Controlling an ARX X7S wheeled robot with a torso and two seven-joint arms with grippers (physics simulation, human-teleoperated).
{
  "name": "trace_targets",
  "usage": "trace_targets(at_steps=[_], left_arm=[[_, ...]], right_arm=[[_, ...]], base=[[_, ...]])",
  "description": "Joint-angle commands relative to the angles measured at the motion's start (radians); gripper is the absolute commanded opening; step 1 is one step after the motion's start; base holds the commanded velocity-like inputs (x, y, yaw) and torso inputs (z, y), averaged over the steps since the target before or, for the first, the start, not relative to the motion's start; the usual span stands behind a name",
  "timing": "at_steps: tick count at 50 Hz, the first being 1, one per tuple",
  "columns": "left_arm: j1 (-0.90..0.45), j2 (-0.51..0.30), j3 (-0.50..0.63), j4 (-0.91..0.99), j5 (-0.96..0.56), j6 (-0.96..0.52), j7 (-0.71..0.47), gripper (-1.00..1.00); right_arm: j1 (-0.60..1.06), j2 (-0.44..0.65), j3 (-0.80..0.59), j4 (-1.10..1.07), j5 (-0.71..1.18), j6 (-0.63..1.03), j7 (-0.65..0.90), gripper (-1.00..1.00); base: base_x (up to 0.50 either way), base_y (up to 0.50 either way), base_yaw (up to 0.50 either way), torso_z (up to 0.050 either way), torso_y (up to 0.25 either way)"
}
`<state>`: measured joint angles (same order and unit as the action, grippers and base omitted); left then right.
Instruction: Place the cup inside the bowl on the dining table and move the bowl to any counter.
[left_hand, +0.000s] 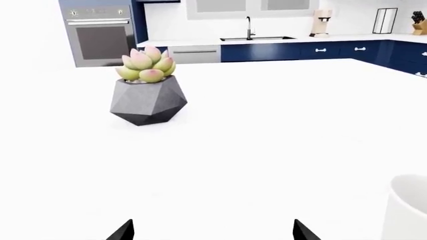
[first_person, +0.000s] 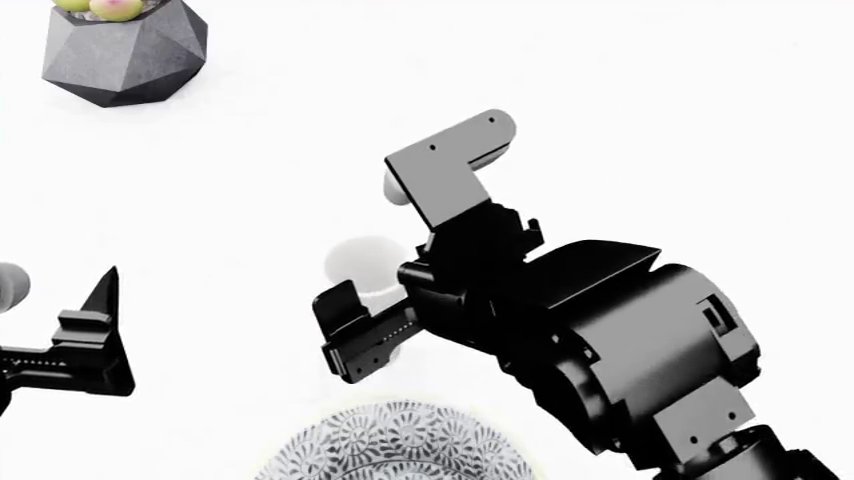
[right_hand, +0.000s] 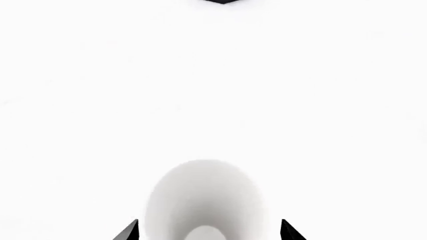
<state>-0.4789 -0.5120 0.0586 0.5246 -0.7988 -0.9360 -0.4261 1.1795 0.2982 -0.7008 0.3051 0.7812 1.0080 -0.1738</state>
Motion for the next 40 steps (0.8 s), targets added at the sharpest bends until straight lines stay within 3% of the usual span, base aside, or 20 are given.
trace_targets(at_steps=[1, 16, 17, 32, 40], left_arm=[[0.007, -0.007, -0.004, -0.002, -0.003, 0.007, 0.004, 1.0], [0.012, -0.01, -0.001, -0.009, -0.002, 0.016, 0.007, 1.0], [0.013, -0.012, -0.002, -0.008, -0.003, 0.016, 0.007, 1.0], [0.006, -0.01, 0.009, -0.006, -0.005, 0.014, 0.003, 1.0], [0.006, -0.015, -0.004, -0.005, -0.011, 0.017, -0.002, 1.0]], right_arm=[[0.008, -0.026, -0.023, 0.081, -0.022, -0.041, -0.038, 1.0], [0.012, -0.037, -0.033, 0.086, -0.021, -0.049, -0.046, 1.0], [0.011, -0.036, -0.033, 0.08, -0.02, -0.049, -0.046, -1.0], [0.001, -0.006, -0.005, -0.027, 0.008, -0.023, 0.007, -1.0], [-0.035, 0.068, 0.091, -0.236, 0.111, 0.075, 0.119, -1.0]], base=[[0.0, 0.0, 0.0, 0.0, 0.0], [0.0, 0.0, 0.0, 0.0, 0.0], [0.0, 0.0, 0.0, 0.0, 0.0], [0.0, 0.0, 0.0, 0.0, 0.0], [0.0, 0.0, 0.0, 0.0, 0.0]])
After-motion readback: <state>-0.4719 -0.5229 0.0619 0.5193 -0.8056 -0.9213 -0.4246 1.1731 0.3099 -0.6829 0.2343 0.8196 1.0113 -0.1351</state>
